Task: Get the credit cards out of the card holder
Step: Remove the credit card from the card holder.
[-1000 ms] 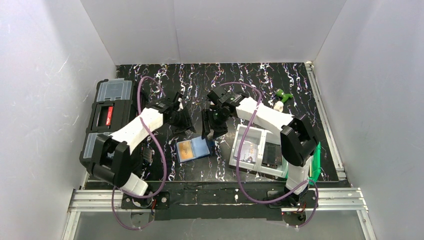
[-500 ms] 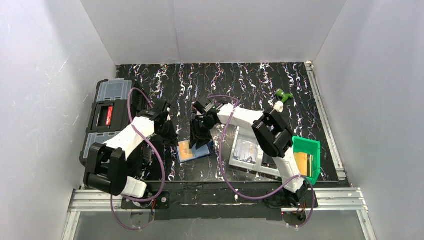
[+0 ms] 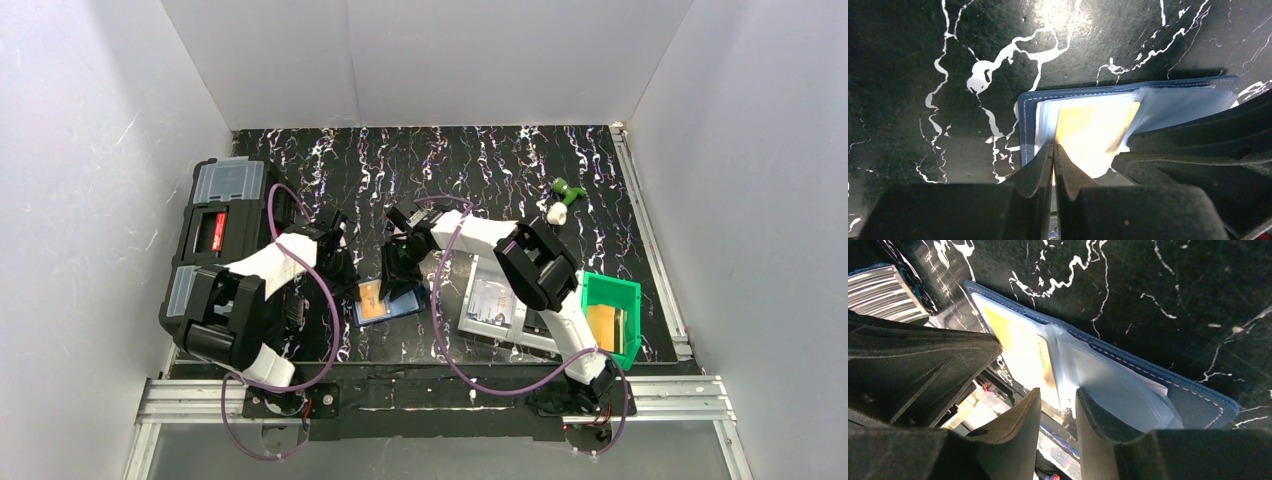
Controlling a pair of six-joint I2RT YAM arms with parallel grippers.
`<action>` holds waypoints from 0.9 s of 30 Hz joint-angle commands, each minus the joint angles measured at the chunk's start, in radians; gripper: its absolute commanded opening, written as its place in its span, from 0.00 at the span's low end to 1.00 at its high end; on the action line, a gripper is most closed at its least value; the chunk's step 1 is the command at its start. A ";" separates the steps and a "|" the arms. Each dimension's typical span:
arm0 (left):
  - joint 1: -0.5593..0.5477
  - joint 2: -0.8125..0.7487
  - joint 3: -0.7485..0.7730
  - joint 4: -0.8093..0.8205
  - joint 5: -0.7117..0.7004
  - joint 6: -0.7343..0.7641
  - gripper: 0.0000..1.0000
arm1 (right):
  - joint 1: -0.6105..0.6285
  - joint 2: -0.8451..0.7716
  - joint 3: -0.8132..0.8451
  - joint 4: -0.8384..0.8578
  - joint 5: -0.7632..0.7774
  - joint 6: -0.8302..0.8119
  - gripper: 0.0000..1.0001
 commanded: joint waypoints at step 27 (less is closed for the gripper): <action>-0.008 0.097 -0.083 0.064 0.024 -0.103 0.00 | -0.048 -0.072 -0.150 0.228 -0.125 0.073 0.38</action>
